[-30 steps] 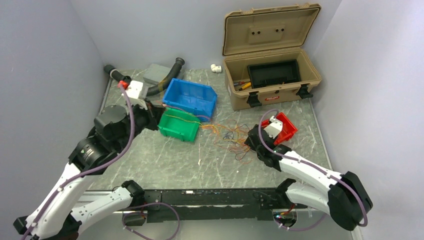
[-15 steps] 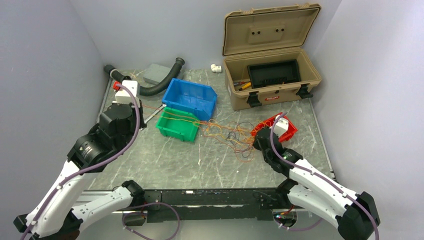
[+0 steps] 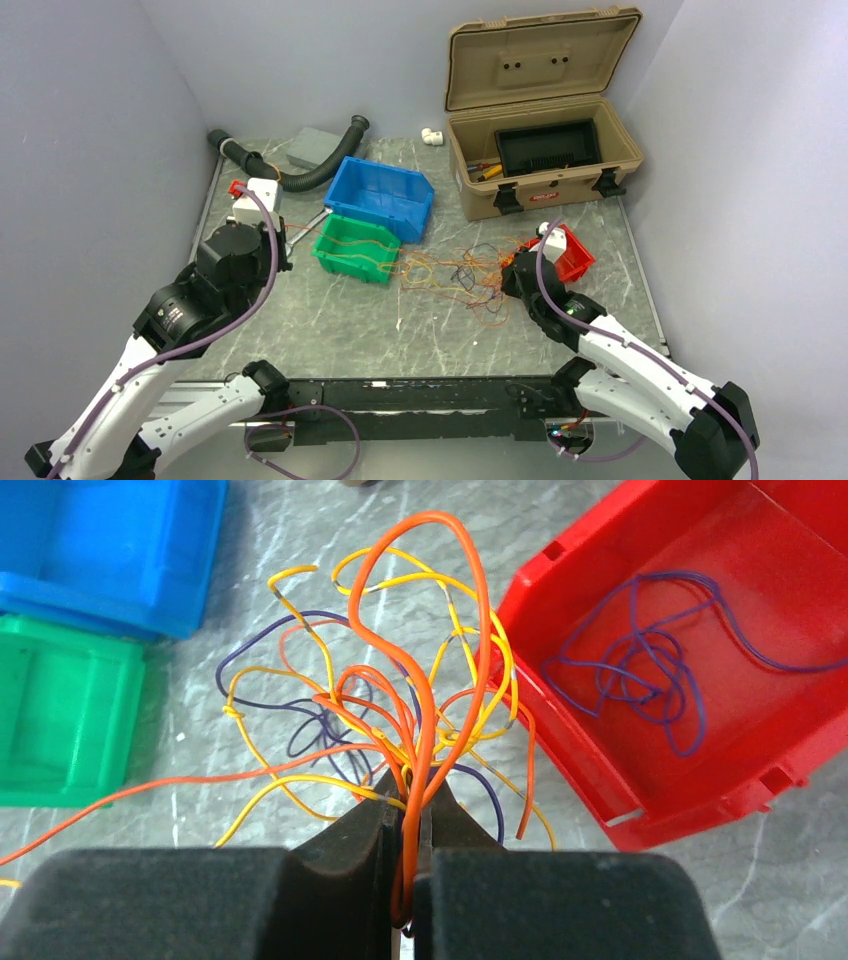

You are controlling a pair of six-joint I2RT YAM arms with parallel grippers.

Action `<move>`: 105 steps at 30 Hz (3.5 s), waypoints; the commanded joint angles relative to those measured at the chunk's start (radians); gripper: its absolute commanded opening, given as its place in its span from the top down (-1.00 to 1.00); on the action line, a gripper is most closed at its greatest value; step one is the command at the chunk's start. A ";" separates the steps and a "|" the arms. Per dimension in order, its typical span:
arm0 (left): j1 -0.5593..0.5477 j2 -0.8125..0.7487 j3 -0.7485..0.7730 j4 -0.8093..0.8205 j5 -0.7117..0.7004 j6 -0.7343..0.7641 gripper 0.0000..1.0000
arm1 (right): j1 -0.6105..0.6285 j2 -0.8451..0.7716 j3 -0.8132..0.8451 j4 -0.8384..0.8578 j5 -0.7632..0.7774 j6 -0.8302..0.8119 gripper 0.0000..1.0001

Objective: Untangle the cables

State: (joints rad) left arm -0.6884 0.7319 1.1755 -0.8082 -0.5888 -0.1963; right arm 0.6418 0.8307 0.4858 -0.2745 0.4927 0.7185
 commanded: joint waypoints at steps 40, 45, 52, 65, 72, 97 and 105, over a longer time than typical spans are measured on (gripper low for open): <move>0.002 -0.124 -0.102 0.145 0.594 0.042 1.00 | 0.302 0.481 0.230 0.578 -0.257 -0.308 0.90; 0.002 -0.116 -0.105 0.099 0.513 0.023 1.00 | 0.302 0.380 0.264 0.539 -0.349 -0.335 1.00; 0.002 -0.090 -0.144 0.085 0.448 -0.035 -0.12 | 0.303 0.249 0.571 0.235 -0.507 -0.398 1.00; 0.002 -0.097 -0.328 0.548 0.868 -0.085 -0.99 | 0.302 0.321 0.989 0.055 -0.529 -0.422 1.00; -0.001 -0.035 -0.451 0.845 0.972 -0.138 -0.99 | 0.302 0.356 1.043 0.041 -0.544 -0.405 1.00; 0.007 0.235 -0.852 1.211 0.498 -0.340 1.00 | 0.300 0.133 1.054 0.108 -0.078 -0.486 1.00; -0.003 0.194 -0.804 1.307 0.793 -0.146 -0.06 | 0.300 0.076 1.015 0.089 -0.064 -0.489 1.00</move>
State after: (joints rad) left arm -0.6838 0.9497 0.3145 0.3916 0.0147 -0.4572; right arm 0.9421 0.9077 1.5120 -0.2142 0.3977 0.2512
